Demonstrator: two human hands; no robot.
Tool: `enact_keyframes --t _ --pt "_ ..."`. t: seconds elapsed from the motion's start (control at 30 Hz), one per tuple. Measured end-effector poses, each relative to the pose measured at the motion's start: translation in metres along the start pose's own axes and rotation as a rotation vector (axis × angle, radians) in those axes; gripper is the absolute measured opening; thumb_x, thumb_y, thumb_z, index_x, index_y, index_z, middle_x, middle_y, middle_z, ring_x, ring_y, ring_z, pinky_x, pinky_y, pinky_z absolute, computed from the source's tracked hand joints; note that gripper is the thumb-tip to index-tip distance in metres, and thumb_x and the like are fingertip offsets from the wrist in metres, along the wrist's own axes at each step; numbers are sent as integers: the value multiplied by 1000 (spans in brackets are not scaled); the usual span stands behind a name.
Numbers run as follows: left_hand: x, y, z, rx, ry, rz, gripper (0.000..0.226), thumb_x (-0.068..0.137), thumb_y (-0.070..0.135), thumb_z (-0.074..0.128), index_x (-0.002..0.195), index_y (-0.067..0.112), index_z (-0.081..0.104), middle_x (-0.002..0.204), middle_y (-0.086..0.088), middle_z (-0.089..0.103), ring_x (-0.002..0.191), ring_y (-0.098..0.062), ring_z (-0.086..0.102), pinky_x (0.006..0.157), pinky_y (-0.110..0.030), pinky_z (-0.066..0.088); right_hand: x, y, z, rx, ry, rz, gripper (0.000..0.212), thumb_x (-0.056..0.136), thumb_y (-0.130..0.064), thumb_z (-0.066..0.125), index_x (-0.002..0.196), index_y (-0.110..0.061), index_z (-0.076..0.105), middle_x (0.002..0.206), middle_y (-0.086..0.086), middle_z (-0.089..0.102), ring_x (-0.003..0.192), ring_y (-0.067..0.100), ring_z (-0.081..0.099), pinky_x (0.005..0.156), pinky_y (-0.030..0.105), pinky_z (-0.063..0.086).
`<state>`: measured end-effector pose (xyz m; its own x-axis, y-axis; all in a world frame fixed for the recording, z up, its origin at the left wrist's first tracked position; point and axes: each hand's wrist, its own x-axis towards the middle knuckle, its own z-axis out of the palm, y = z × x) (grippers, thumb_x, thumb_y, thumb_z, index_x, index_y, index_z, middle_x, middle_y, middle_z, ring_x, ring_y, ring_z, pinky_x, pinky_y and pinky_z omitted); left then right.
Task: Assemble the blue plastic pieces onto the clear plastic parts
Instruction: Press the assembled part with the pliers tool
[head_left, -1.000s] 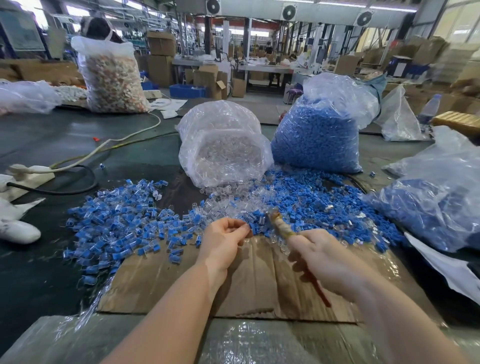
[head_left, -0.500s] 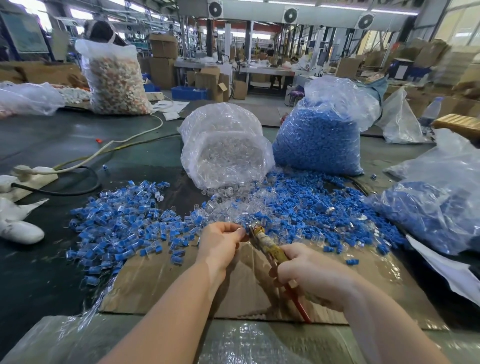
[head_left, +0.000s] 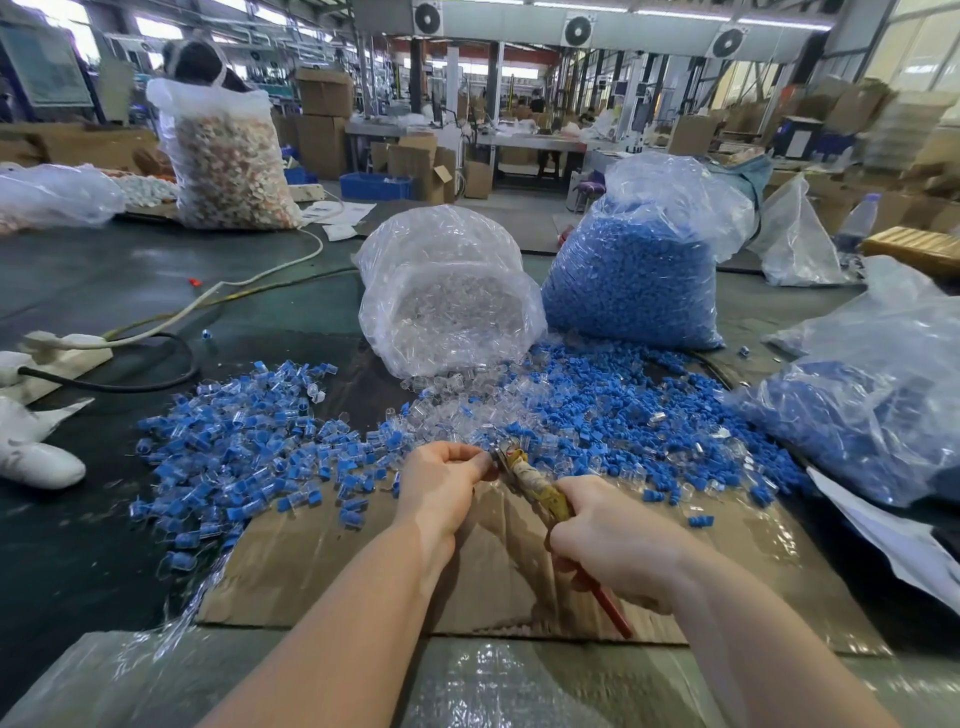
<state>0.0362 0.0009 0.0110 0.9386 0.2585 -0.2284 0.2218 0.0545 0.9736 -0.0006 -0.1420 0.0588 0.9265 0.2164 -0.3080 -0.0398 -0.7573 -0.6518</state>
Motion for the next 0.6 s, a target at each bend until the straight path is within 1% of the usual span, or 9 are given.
enact_keyframes --t 0.13,0.23,0.3,0.33,0.37,0.43,0.47,0.53,0.6 --pt "-2 2 0 -4 1 8 3 87 10 63 85 11 65 78 -8 68 61 -14 61 50 -22 48 1 3 4 -5 2 18 11 87 -5 38 91 -12 46 89 5 52 74 20 51 69 36 47" --pt "-3 2 0 -2 -2 -1 3 87 11 62 86 12 64 82 -9 68 65 -16 62 54 -24 51 -2 5 3 187 -50 66 15 82 -7 50 91 -19 49 85 4 59 66 16 57 57 29 46" --pt "-3 1 -2 3 15 15 3 87 11 62 85 13 64 81 -8 68 61 -13 60 50 -21 48 -5 8 2 357 -71 112 21 79 -7 57 91 -24 50 85 4 61 65 14 59 58 29 52" --pt "-3 1 -4 19 27 34 2 87 11 62 86 12 63 82 -7 68 63 -13 61 51 -20 48 -4 10 3 414 -43 115 23 78 -6 57 94 -20 52 83 5 59 64 15 57 59 31 52" --pt "-2 1 -8 76 53 73 2 88 13 61 88 13 63 82 -6 68 65 -13 61 53 -20 48 -3 15 3 433 9 101 23 78 -3 56 98 -15 53 80 6 56 60 15 53 53 28 48" --pt "4 -1 -21 345 149 216 5 90 18 59 93 15 62 81 1 65 68 -13 61 55 -20 47 0 26 1 343 185 51 20 81 -3 55 99 -11 52 82 5 51 55 13 46 44 21 39" --pt "7 -2 -29 511 222 290 6 91 22 57 93 18 62 79 4 64 66 -12 60 53 -22 45 2 33 -2 244 294 26 16 82 -6 57 97 -11 52 84 6 53 58 15 47 45 22 40" --pt "13 -2 -48 778 393 394 9 92 27 55 95 26 63 82 6 65 62 -11 56 47 -22 39 4 48 -11 -8 456 35 19 83 -20 65 97 -13 54 88 4 55 74 19 51 64 32 49" --pt "19 -4 -65 926 499 447 15 93 27 53 101 27 66 89 1 66 69 -12 52 54 -24 40 3 65 -19 -268 537 131 40 82 -37 67 112 -14 52 95 -1 50 93 18 48 87 34 44"
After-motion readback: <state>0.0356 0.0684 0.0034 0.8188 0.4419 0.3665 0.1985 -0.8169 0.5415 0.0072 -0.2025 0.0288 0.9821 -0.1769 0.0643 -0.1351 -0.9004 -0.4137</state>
